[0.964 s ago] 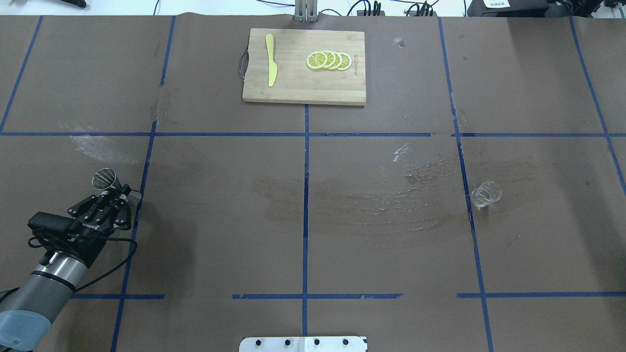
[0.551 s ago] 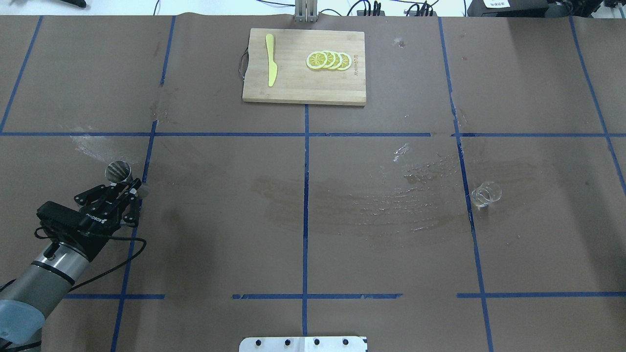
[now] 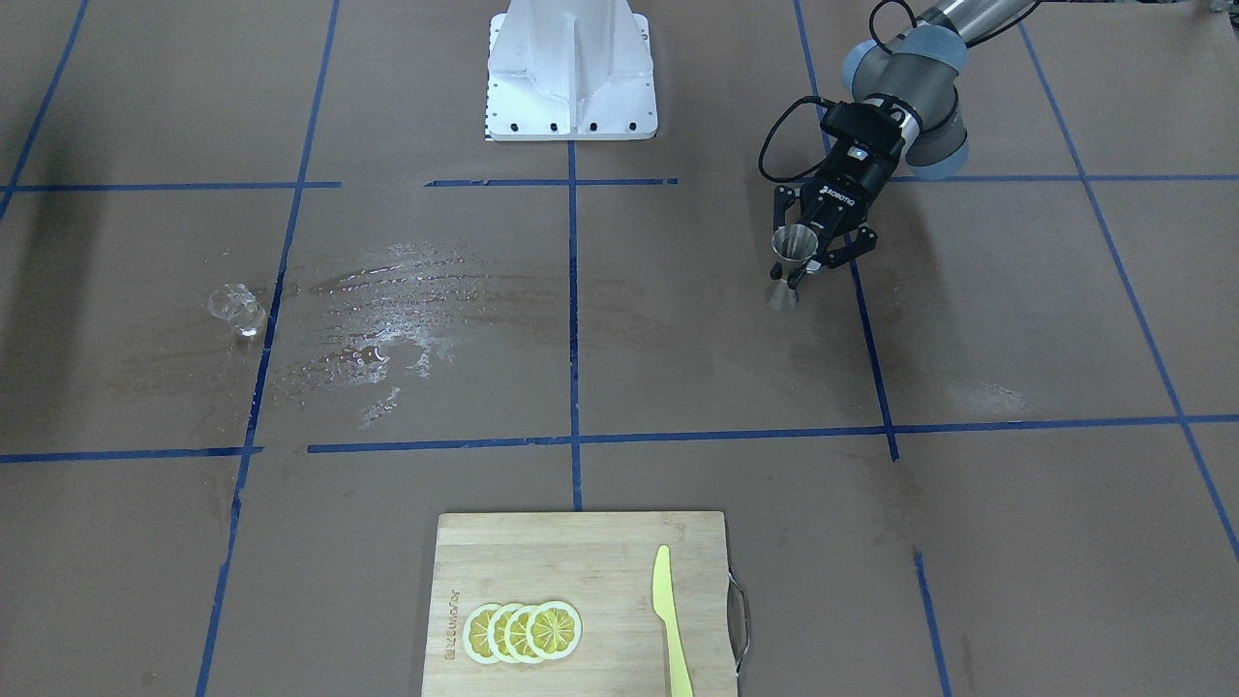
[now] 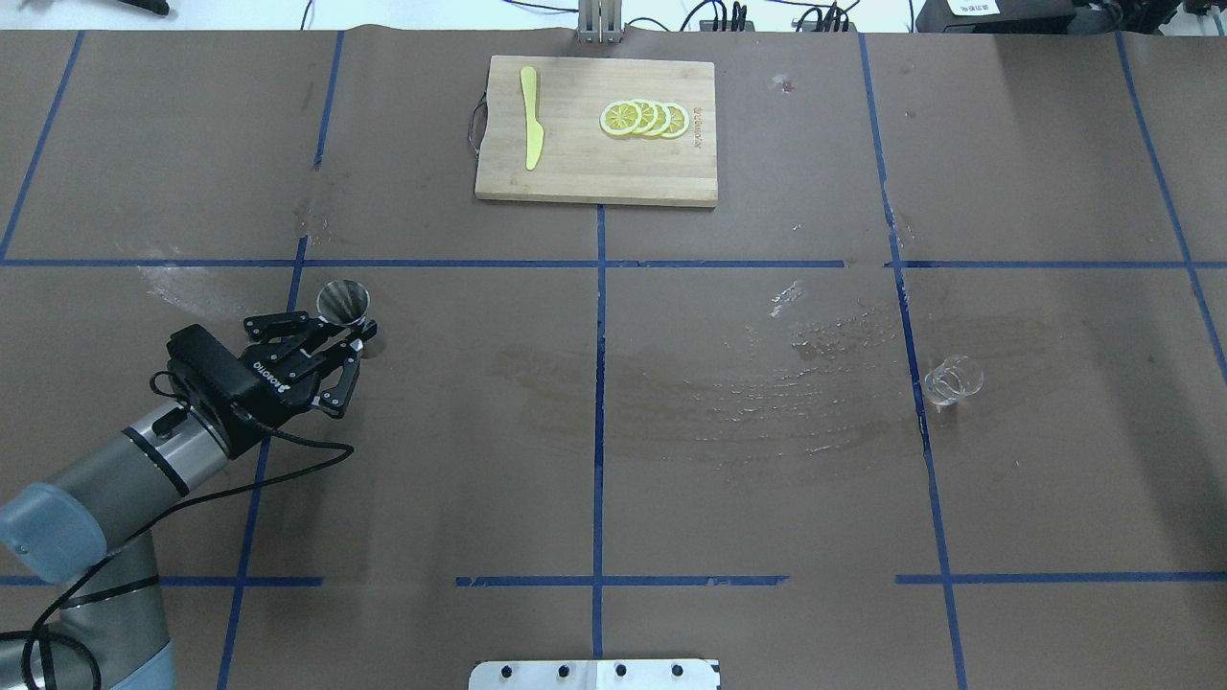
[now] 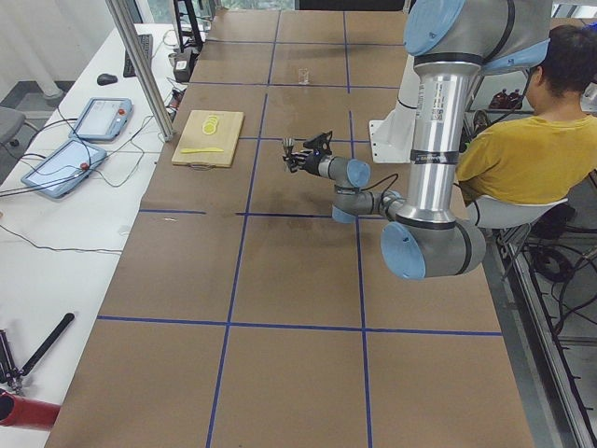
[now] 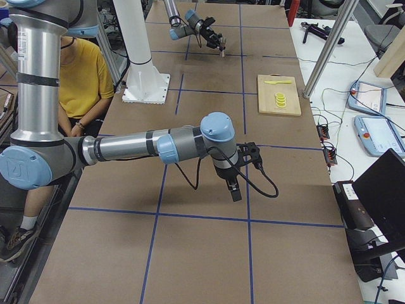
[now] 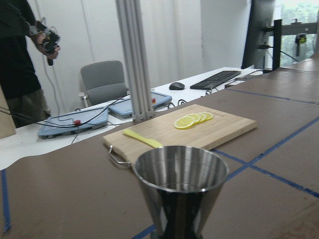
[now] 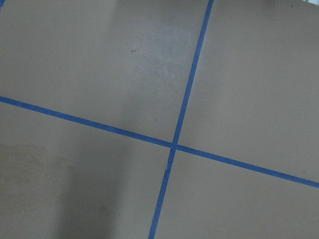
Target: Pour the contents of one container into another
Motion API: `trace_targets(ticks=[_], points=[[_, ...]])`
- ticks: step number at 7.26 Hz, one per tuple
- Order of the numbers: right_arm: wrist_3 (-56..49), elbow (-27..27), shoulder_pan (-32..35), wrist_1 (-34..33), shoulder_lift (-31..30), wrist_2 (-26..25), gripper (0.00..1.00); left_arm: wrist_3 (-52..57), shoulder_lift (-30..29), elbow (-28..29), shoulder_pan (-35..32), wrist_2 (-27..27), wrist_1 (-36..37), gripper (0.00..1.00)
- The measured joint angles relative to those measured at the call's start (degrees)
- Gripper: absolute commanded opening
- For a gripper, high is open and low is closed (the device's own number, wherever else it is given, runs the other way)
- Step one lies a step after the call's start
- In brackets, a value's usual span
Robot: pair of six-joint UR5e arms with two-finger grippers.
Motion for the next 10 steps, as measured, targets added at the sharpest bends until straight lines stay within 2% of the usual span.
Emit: trace_targets(ticks=[3,6,8,10], points=[[0.10,-0.13,0.00,-0.07,-0.02,0.31,1.00,3.54,-12.27,2.57,-5.08,-20.00,6.42,0.00],[0.22,-0.15,0.02,-0.18,-0.02,0.39,1.00,3.86,-23.95,10.72,-10.31,-35.96,11.64,0.00],[0.28,-0.24,0.00,-0.19,-0.02,0.32,1.00,4.33,-27.17,14.79,-12.01,-38.60,12.39,0.00],[2.71,0.34,-0.03,-0.19,-0.02,0.45,1.00,6.18,-28.14,15.94,-12.35,-39.02,12.01,0.00]])
